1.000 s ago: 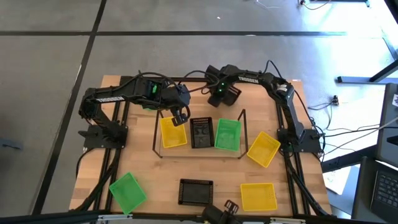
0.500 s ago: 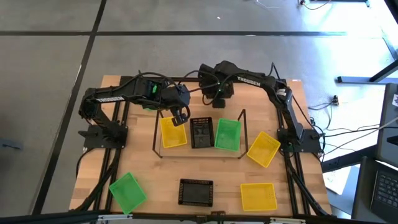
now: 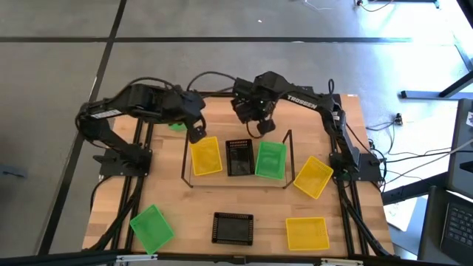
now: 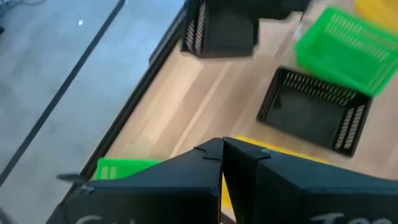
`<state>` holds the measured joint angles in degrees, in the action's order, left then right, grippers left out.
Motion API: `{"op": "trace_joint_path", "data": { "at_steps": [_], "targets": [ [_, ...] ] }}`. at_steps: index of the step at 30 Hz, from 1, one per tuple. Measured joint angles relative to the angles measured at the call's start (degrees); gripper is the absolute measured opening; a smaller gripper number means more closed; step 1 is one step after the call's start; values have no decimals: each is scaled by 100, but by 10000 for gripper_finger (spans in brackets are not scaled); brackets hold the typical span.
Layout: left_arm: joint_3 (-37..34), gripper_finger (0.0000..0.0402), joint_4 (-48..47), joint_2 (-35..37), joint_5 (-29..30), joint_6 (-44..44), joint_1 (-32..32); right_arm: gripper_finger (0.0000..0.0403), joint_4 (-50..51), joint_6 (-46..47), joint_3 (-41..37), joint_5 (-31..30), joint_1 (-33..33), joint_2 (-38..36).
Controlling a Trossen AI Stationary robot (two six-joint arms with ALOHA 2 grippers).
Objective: Stack baskets on shelf by color
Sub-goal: Stack the top black bin on top of the black bin on the shelf
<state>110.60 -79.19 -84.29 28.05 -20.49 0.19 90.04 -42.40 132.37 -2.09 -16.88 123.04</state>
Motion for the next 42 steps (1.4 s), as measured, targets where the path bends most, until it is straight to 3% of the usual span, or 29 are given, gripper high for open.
{"op": "trace_joint_path", "data": {
  "at_steps": [10, 17, 21, 27, 35, 42],
  "targets": [
    [8, 0, -193, 147, -3, 221, 0, 0, 0, -1974, 263, 7, 425, 0],
    [8, 0, -274, 149, -2, 461, 2, 0, -4, -2829, 263, 15, 655, -69],
    [8, 0, -276, 148, -2, 693, 7, 0, -2, -3108, 267, 176, 837, -240],
    [8, 0, -277, 148, -4, 877, 7, 0, -3, -3453, 269, 1216, 1140, -324],
    [8, 0, -276, 148, -4, 1064, 7, 0, -15, -3617, 237, 1231, 1494, -330],
    [8, 0, -274, 148, -4, 1062, 7, 0, 1, -3894, -301, 1179, 1528, -332]
  ]
}}
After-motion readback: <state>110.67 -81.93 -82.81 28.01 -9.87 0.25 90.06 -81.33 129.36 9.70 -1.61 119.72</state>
